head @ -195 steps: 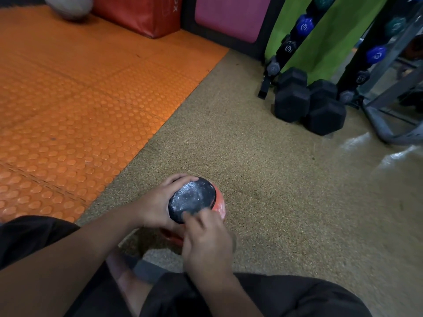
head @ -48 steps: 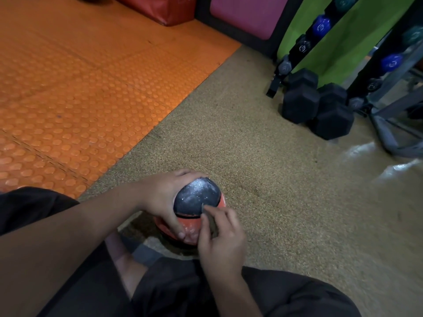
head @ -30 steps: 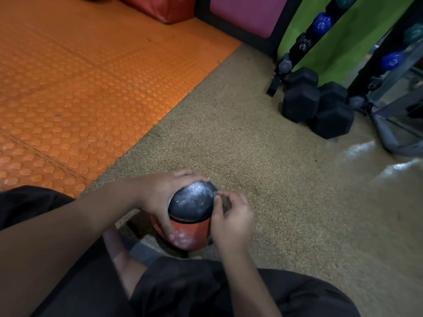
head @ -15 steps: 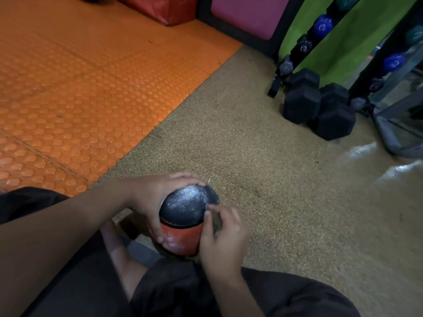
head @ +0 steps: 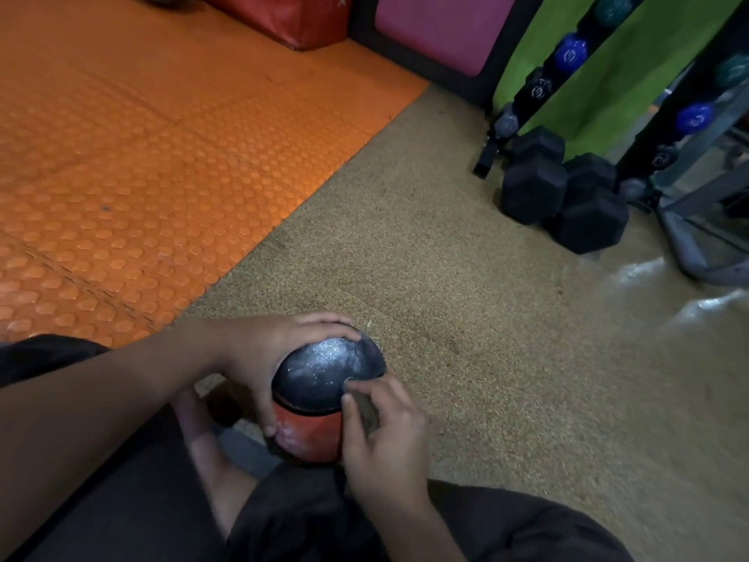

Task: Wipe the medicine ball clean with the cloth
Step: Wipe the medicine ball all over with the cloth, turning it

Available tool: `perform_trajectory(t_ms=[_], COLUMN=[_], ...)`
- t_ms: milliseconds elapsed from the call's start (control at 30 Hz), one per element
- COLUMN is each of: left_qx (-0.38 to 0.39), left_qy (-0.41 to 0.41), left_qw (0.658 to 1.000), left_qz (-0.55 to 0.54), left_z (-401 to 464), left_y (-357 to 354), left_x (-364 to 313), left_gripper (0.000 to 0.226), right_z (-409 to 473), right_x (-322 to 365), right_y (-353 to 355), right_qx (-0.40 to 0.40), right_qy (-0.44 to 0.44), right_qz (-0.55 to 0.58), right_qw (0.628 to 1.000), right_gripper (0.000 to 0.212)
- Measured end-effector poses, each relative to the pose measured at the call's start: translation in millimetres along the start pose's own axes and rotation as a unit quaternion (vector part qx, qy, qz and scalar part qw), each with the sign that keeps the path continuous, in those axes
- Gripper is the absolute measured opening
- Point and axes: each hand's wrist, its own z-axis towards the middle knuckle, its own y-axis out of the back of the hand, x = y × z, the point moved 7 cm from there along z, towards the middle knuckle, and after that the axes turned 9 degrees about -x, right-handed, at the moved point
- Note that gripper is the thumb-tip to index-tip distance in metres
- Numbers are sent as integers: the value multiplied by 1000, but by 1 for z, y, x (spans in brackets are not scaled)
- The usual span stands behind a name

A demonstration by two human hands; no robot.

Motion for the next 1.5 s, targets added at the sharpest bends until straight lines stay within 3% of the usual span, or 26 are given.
perform_trajectory(t_ms=[67,200,333,533,700,800,867,933,1000,1067,1133,1200,1267,1367,1500], left_qx=[11,50,56,-66,-71,-64,-55,-39,-29,-30,-29,-29,-35,-41,-35], left_qy=[5,64,133,121,112,118,120,120,125,131,138,140,132,137,133], left_qw=[1000,993,985,990,991,991,991,991,991,990,989,989,990,988,990], left_qz=[1,82,91,18,16,26,31,32,33,40,41,36,42,53,40], left_z=[1,0,-14,-9,-12,-14,-18,-22,-24,-23,-22,-22,-22,-21,-23], left_y=[1,4,5,-3,-3,-7,-9,-11,-12,-12,-12,-13,-13,-14,-14], left_x=[1,6,12,5,3,-1,0,0,0,0,0,0,-3,-3,-4], left_gripper=[150,153,159,132,130,125,128,134,139,141,140,135,132,137,139], right_z=[6,36,25,13,-3,-6,-1,9,10,11,0,-19,-21,-7,7], right_x=[0,-65,-70,-22,31,36,14,-27,-54,-36,10,44,45,11,-48], right_y=[1,1,-10,-11,-26,-28,-19,-10,-10,-10,-22,-37,-37,-21,1], right_qx=[27,-30,-30,-91,-56,-41,-52,-83,-107,-115,-57,-1,-10,-58,-134], right_qy=[8,-201,-213,-75,111,163,96,-73,-226,-168,-5,127,156,78,-135], right_qz=[26,103,92,40,-68,-65,-28,17,87,62,16,-39,-55,-31,-16], right_qw=[999,974,972,992,990,984,994,994,964,977,998,991,986,995,982], right_gripper=[12,13,12,12,15,16,16,17,23,17,12,15,18,14,7])
